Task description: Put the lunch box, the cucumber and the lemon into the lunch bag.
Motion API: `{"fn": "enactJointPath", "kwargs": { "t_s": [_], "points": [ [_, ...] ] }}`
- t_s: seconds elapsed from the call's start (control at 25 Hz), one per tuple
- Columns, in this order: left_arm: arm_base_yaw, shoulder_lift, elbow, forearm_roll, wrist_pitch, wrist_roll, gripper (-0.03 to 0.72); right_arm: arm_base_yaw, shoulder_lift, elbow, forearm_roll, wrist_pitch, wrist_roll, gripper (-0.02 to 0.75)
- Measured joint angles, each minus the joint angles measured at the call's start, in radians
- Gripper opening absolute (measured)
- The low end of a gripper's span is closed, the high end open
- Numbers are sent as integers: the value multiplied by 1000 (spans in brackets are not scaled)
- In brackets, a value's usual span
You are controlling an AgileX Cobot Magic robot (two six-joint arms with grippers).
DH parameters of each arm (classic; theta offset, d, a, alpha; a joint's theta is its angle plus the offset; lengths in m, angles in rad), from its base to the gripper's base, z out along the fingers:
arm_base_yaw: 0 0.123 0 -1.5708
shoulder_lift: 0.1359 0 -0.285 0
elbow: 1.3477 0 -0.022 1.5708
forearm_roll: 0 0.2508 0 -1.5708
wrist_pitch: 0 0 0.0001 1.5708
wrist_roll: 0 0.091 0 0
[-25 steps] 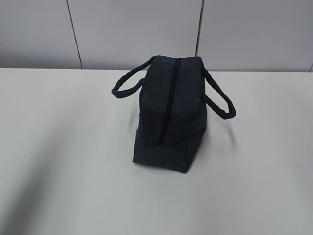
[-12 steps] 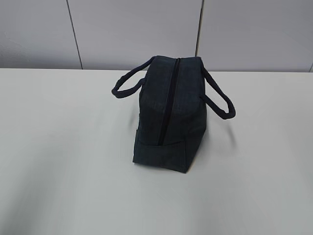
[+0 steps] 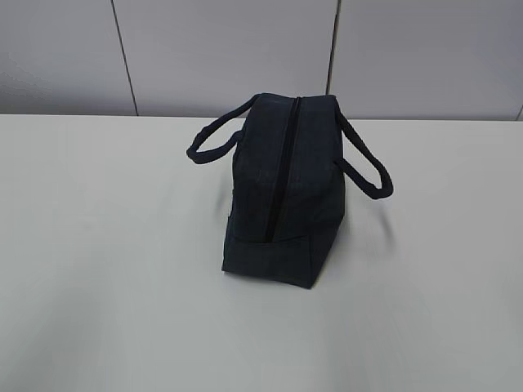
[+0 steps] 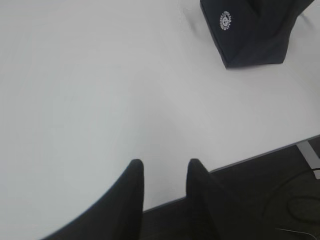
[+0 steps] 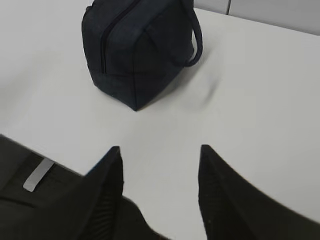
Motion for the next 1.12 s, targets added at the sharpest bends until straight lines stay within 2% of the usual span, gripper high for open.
{"fn": "enactJointPath", "kwargs": {
  "t_s": [0.4,0.88,1.12],
  "points": [
    [0,-237,125,-4,40,-3,196,0,-315,100,-18,196,6,370],
    [0,-276,174,40,54,-3,196,0,-332,214,-54,187,6,370],
    [0,-276,187,76,6,-3,196,0,-332,251,-146,98,4,370]
  ]
}}
